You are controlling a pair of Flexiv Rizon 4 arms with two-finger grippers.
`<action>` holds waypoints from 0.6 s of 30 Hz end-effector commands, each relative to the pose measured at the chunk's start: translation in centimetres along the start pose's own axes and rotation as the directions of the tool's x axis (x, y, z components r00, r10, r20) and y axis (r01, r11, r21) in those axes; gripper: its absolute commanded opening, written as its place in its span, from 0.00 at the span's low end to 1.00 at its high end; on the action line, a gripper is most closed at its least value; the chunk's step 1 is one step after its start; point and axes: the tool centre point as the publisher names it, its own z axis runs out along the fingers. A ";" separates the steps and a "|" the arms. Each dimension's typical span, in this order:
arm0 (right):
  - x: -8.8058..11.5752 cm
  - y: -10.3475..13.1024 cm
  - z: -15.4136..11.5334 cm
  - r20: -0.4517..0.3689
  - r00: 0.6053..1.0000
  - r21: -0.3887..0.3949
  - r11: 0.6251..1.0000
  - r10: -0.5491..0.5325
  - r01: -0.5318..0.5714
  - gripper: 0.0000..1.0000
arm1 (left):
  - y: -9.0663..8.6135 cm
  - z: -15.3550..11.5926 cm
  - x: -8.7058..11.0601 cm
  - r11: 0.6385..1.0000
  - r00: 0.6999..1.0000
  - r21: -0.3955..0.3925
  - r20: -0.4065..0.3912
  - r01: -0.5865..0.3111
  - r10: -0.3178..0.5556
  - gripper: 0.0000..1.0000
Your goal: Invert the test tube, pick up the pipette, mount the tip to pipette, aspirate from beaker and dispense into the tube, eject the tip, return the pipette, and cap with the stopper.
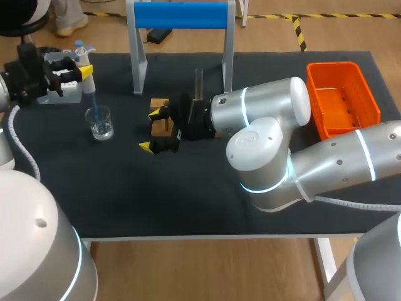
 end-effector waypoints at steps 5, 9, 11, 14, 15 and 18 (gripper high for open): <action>0.0 -0.1 0.1 -0.001 1.000 -0.002 1.000 0.000 0.000 1.00 | 0.0 0.0 0.1 1.000 1.000 0.001 0.005 -0.001 0.001 0.00; 0.0 -0.1 0.1 -0.001 1.000 -0.002 1.000 0.000 0.000 1.00 | 0.0 0.0 0.1 1.000 1.000 0.001 0.005 -0.001 0.001 0.00; 0.0 -0.1 0.1 -0.001 1.000 -0.002 1.000 0.000 0.000 1.00 | 0.0 0.0 0.1 1.000 1.000 0.001 0.005 -0.001 0.001 0.00; 0.0 -0.1 0.1 -0.001 1.000 -0.002 1.000 0.000 0.000 1.00 | 0.0 0.0 0.1 1.000 1.000 0.001 0.005 -0.001 0.001 0.00; 0.0 -0.1 0.1 -0.001 1.000 -0.002 1.000 0.000 0.000 1.00 | 0.0 0.0 0.1 1.000 1.000 0.001 0.005 -0.001 0.001 0.00; 0.1 0.2 -0.9 -0.008 1.000 -0.001 1.000 0.004 -0.004 1.00 | 0.0 0.0 0.1 1.000 1.000 0.001 0.005 -0.001 0.001 0.00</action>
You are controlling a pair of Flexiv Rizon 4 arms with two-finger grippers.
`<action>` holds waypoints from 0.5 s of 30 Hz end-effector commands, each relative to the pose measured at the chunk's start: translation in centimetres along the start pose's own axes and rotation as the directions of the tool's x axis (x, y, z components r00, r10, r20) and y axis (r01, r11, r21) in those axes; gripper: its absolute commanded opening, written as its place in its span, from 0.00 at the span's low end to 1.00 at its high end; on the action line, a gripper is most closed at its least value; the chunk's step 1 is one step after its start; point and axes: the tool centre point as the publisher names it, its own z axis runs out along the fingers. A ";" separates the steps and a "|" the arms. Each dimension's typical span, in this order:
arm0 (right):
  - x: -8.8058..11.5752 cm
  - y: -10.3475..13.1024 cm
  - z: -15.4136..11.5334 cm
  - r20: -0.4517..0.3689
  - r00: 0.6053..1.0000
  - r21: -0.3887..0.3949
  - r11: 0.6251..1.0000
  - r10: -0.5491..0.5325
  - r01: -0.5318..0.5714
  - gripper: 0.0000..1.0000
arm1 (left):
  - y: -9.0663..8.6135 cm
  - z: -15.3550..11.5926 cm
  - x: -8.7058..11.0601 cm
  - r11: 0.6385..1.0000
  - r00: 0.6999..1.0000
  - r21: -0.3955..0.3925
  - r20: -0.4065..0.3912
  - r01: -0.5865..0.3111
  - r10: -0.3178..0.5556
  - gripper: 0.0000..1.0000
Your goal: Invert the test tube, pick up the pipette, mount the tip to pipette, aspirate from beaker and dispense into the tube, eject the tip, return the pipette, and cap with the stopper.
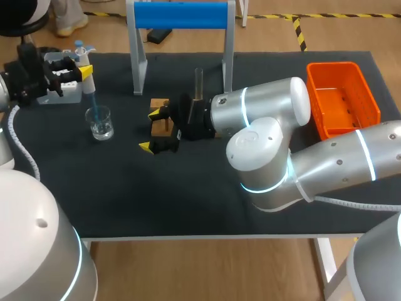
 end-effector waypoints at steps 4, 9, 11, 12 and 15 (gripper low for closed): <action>0.1 1.1 -2.8 -0.011 1.000 -0.001 1.000 -0.007 0.007 1.00 | 0.0 0.1 0.1 1.000 1.000 0.002 0.005 -0.001 0.001 0.00; 0.0 2.9 -5.3 -0.057 0.997 0.012 0.998 -0.058 0.059 1.00 | 0.0 0.1 0.1 1.000 1.000 0.002 0.005 -0.001 0.001 0.00; 0.0 3.6 -6.4 -0.077 0.995 0.009 0.997 -0.069 0.070 1.00 | 0.0 0.1 0.1 1.000 1.000 0.002 0.005 -0.001 0.001 0.00; 0.0 4.0 -6.9 -0.084 0.993 0.019 0.996 -0.085 0.087 1.00 | 0.0 0.1 0.1 1.000 1.000 0.002 0.005 -0.001 0.001 0.00; -0.2 5.2 -8.3 -0.118 0.988 0.017 0.995 -0.097 0.100 1.00 | 0.0 0.1 0.1 1.000 1.000 0.002 0.005 -0.001 0.001 0.00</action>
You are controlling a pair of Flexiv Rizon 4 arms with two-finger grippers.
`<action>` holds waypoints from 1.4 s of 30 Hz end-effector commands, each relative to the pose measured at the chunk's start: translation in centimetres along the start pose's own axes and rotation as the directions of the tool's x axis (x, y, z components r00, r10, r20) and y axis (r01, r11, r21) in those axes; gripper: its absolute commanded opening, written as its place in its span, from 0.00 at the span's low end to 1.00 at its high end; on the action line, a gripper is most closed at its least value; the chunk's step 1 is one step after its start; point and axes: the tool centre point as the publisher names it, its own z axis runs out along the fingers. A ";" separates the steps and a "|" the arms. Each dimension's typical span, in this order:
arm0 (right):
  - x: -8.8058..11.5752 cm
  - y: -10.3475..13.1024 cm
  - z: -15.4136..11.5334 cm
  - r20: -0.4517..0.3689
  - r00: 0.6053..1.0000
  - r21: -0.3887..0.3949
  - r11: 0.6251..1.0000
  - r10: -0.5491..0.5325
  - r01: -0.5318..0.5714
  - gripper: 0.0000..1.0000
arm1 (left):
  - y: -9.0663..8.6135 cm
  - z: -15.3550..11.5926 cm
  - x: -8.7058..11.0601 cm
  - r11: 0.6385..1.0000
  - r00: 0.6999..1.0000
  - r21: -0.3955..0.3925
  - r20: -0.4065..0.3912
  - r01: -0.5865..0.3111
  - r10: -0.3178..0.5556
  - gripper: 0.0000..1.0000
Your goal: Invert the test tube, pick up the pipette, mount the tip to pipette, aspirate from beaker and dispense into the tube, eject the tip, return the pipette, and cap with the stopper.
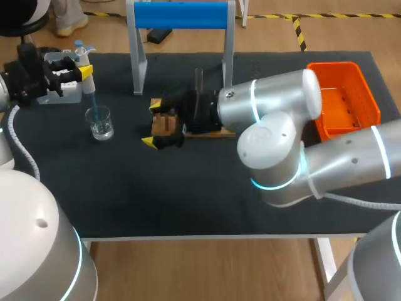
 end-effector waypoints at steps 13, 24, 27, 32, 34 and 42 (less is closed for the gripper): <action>-4.2 5.5 -9.3 -0.220 0.975 0.041 0.999 -0.019 0.029 1.00 | 0.0 0.0 0.1 1.000 1.000 0.002 0.005 -0.001 0.001 0.00; -8.3 9.3 -9.3 -0.323 0.945 -0.042 0.998 -0.059 0.048 1.00 | 0.0 0.0 0.1 1.000 1.000 0.002 0.005 -0.001 0.001 0.00; -9.3 9.9 -8.6 -0.345 0.935 -0.048 0.997 -0.078 0.065 1.00 | 0.0 0.0 0.1 1.000 1.000 0.002 0.005 -0.001 0.001 0.00; -11.1 10.7 -6.8 -0.362 0.929 -0.073 0.996 -0.077 0.055 0.66 | 0.0 0.0 0.1 1.000 1.000 0.002 0.005 -0.001 0.001 0.00; -11.8 10.9 -6.1 -0.365 0.928 -0.081 0.995 -0.077 0.050 0.06 | 0.0 0.0 0.1 1.000 1.000 0.002 0.005 -0.001 0.001 0.00; -13.9 12.3 -3.3 -0.388 0.919 -0.114 0.993 -0.075 0.033 0.00 | 0.0 0.0 0.1 1.000 1.000 0.002 0.005 -0.001 0.001 0.00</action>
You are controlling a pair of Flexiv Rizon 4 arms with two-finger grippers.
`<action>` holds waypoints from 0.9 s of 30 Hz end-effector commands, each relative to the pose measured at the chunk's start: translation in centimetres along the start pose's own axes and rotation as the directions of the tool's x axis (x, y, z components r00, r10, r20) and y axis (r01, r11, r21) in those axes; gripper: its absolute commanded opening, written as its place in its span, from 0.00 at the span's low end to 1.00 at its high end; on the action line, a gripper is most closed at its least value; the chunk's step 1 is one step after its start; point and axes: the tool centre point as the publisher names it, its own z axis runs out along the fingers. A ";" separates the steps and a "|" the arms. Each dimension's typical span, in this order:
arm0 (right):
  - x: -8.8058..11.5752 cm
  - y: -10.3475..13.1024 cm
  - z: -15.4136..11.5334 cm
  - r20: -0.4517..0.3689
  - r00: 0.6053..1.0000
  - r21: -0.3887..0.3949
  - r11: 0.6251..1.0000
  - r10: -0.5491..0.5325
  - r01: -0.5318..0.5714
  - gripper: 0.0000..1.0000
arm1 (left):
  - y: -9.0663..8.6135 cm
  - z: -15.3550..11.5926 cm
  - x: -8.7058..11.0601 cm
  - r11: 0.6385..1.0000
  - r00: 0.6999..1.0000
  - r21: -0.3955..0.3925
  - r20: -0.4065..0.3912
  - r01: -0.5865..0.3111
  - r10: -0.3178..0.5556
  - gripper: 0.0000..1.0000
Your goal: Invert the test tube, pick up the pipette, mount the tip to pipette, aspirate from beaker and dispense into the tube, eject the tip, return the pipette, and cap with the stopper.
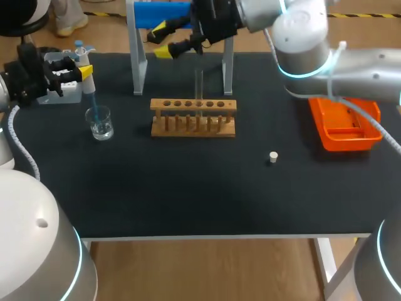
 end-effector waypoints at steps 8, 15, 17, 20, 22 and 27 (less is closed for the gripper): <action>-3.8 2.3 4.8 -0.183 0.983 -0.023 1.000 -0.005 0.000 0.00 | 0.0 0.0 0.1 1.000 1.000 0.001 0.005 -0.001 0.001 0.00; -5.0 3.9 7.2 -0.187 0.982 -0.044 0.998 0.040 -0.049 0.00 | 0.0 0.0 0.1 1.000 1.000 0.001 0.005 -0.001 0.001 0.00; -5.2 4.1 7.8 -0.180 0.981 -0.041 0.996 0.067 -0.076 0.00 | 0.0 0.0 0.1 1.000 1.000 0.001 0.005 -0.001 0.001 0.00; -5.2 4.4 8.9 -0.159 0.982 -0.027 0.994 0.098 -0.104 0.00 | 0.0 0.0 0.1 1.000 1.000 0.001 0.005 -0.001 0.001 0.00; -5.1 4.5 9.3 -0.157 0.981 -0.025 0.993 0.110 -0.115 0.00 | 0.0 0.0 0.1 1.000 1.000 0.001 0.005 -0.001 0.001 0.00; -4.9 5.0 10.4 -0.153 0.982 -0.014 0.994 0.108 -0.111 0.00 | 0.0 0.0 0.1 1.000 1.000 0.001 0.005 -0.001 0.001 0.00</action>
